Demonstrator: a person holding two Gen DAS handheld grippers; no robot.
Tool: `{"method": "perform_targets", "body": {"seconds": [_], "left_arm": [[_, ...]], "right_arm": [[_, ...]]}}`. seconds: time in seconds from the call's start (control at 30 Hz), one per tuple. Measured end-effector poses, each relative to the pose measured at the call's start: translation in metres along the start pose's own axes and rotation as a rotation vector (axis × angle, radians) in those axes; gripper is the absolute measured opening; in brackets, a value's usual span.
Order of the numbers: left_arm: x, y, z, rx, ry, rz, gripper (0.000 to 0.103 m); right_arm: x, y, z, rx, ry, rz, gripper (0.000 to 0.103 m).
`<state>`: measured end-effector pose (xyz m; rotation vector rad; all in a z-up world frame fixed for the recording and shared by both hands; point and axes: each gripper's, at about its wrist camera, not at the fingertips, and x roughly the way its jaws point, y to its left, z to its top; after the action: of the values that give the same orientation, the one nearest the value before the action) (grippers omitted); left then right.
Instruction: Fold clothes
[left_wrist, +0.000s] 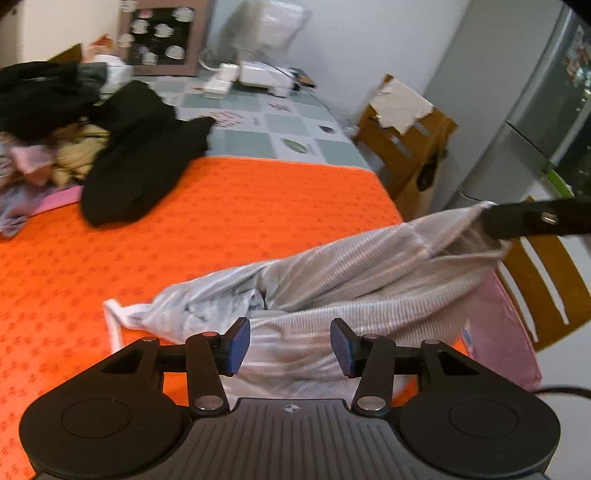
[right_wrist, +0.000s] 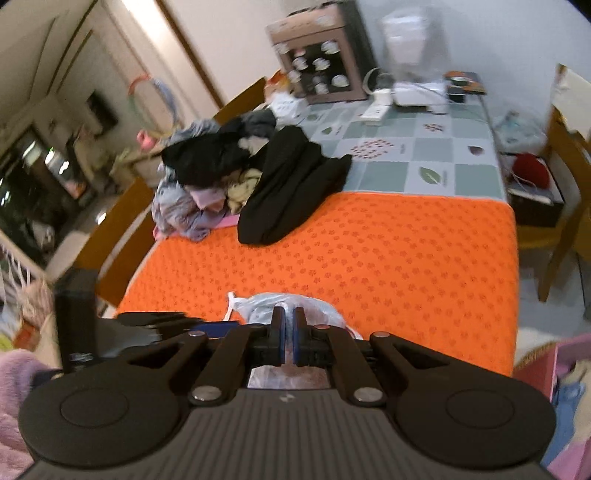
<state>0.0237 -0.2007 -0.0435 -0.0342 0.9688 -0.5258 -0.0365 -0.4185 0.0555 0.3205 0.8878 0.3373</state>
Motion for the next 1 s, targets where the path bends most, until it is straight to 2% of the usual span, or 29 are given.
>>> {"method": "perform_targets", "body": {"seconds": [0.3, 0.43, 0.47, 0.57, 0.63, 0.77, 0.87, 0.9, 1.0], "left_arm": [[0.025, -0.003, 0.003, -0.048, 0.034, -0.044, 0.051], [0.032, -0.011, 0.005, -0.002, 0.042, -0.062, 0.050], [0.035, -0.015, 0.004, 0.016, 0.053, -0.059, 0.046], [0.041, -0.024, -0.002, 0.067, 0.078, -0.061, 0.035], [0.042, -0.029, -0.007, 0.101, 0.090, -0.065, 0.032], [0.042, -0.037, -0.014, 0.136, 0.108, -0.066, 0.032], [0.041, -0.042, -0.016, 0.142, 0.111, -0.066, 0.035], [0.041, -0.043, -0.016, 0.142, 0.109, -0.066, 0.036], [0.044, -0.048, -0.013, 0.136, 0.107, -0.065, 0.042]], "right_arm": [[-0.037, -0.007, -0.071, 0.167, -0.034, -0.094, 0.005], [-0.038, -0.016, -0.108, 0.244, -0.024, -0.156, 0.005], [-0.037, -0.017, -0.117, 0.251, -0.021, -0.186, 0.005], [-0.031, -0.019, -0.143, 0.221, 0.000, -0.320, 0.005], [-0.023, -0.024, -0.161, 0.200, 0.024, -0.402, 0.005], [-0.002, -0.034, -0.189, 0.161, 0.074, -0.503, 0.006], [-0.001, -0.035, -0.200, 0.171, 0.062, -0.503, 0.007], [-0.003, -0.033, -0.200, 0.157, 0.060, -0.504, 0.012], [-0.008, -0.028, -0.195, 0.118, 0.049, -0.499, 0.014]]}}
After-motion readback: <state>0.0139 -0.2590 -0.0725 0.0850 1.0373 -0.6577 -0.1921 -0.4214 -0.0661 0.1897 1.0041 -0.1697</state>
